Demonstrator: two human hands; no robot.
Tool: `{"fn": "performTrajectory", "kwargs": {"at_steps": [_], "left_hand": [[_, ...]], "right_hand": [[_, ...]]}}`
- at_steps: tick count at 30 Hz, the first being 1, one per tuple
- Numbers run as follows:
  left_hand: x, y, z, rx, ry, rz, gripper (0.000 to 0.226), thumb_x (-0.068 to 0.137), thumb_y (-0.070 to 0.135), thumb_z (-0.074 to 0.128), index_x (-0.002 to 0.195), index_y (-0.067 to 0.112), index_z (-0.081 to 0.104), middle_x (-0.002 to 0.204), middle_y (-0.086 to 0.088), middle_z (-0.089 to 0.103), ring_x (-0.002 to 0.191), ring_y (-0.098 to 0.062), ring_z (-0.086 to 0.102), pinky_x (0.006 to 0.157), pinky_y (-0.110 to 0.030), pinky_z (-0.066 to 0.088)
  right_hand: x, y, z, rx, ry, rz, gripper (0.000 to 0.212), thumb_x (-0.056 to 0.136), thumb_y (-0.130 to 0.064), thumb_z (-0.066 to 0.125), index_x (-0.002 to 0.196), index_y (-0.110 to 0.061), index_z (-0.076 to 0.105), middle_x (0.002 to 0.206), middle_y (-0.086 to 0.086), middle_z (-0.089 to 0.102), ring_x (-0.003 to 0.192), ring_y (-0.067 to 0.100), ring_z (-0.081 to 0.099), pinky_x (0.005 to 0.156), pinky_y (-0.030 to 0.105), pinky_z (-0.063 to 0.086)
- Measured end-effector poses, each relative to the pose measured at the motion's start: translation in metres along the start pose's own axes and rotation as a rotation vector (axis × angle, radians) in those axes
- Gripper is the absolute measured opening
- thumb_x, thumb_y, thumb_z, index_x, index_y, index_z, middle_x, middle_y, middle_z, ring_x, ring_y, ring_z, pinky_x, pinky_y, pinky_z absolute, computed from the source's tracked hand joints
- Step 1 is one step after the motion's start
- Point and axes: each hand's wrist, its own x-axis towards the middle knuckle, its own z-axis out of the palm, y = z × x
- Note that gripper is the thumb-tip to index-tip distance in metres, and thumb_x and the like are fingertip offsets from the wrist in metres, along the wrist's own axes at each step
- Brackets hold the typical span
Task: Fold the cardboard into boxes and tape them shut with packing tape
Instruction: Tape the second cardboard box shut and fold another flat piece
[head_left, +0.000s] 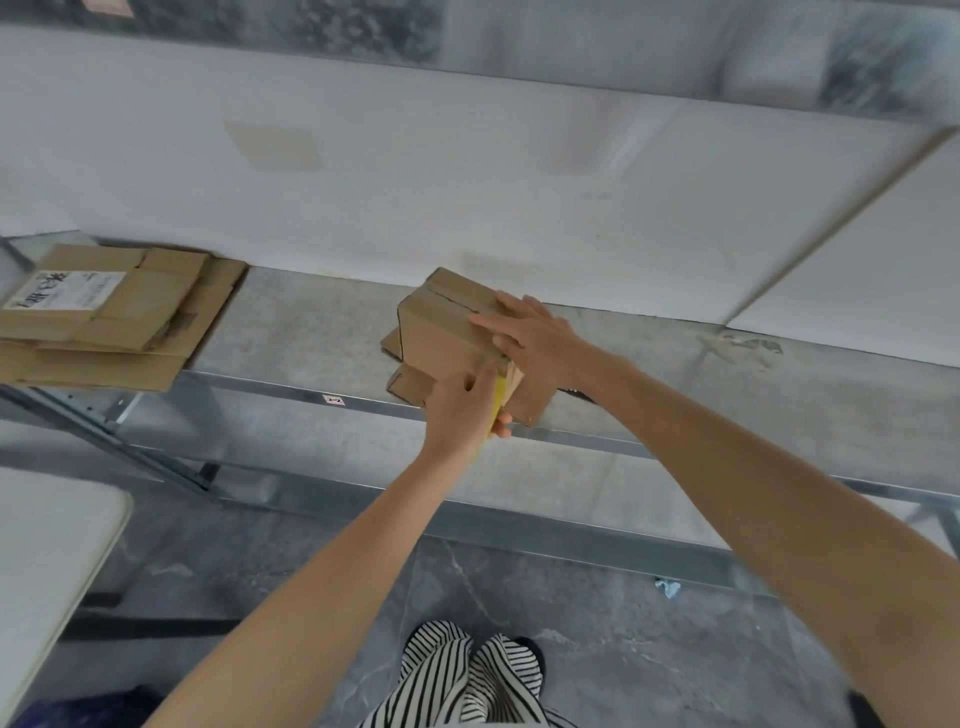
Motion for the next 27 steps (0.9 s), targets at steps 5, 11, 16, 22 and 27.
{"fn": "performTrajectory", "kwargs": {"at_steps": [5,11,16,22,27], "left_hand": [[0.001,-0.009,-0.011,0.014,-0.142,0.029,0.020,0.097,0.020,0.043,0.082,0.010,0.052,0.063,-0.008,0.060,0.041,-0.017,0.051,0.050,-0.028,0.042],[0.005,-0.007,-0.015,-0.025,-0.133,0.028,0.013,0.096,0.021,0.049,0.105,0.013,0.044,0.076,-0.013,0.059,0.038,-0.009,0.049,0.042,-0.025,0.042],[0.009,-0.003,-0.023,0.132,-0.212,0.044,0.013,0.099,0.020,0.044,0.108,0.016,0.053,0.071,-0.014,0.060,0.033,-0.011,0.043,0.039,-0.024,0.037],[0.011,-0.003,-0.025,0.179,-0.239,-0.005,0.021,0.099,0.021,0.043,0.107,0.012,0.060,0.072,-0.013,0.063,0.034,-0.013,0.043,0.038,-0.024,0.037],[0.014,0.000,-0.015,0.065,-0.238,-0.052,0.029,0.099,0.019,0.043,0.126,0.022,0.054,0.070,-0.010,0.062,0.040,-0.013,0.045,0.042,-0.025,0.039]], "right_hand": [[0.003,0.010,0.002,0.032,0.022,-0.039,0.045,0.104,-0.027,0.026,0.149,-0.030,0.021,0.160,-0.006,0.005,0.147,0.023,-0.003,0.118,0.040,0.007],[0.007,0.016,0.004,0.052,0.032,-0.057,0.045,0.104,-0.029,0.027,0.149,-0.032,0.021,0.159,-0.008,0.005,0.147,0.021,-0.004,0.118,0.043,0.010],[0.007,0.017,0.005,0.005,0.050,-0.063,0.045,0.104,-0.033,0.026,0.149,-0.034,0.021,0.159,-0.009,0.005,0.147,0.021,-0.002,0.117,0.047,0.013],[0.005,0.015,0.008,-0.041,0.098,-0.034,0.045,0.103,-0.036,0.027,0.147,-0.034,0.024,0.159,-0.007,0.008,0.147,0.022,0.001,0.115,0.048,0.017],[-0.005,0.017,0.008,0.090,0.218,0.059,0.045,0.101,-0.040,0.032,0.145,-0.030,0.032,0.158,-0.004,0.014,0.145,0.018,0.008,0.115,0.046,0.019]]}}
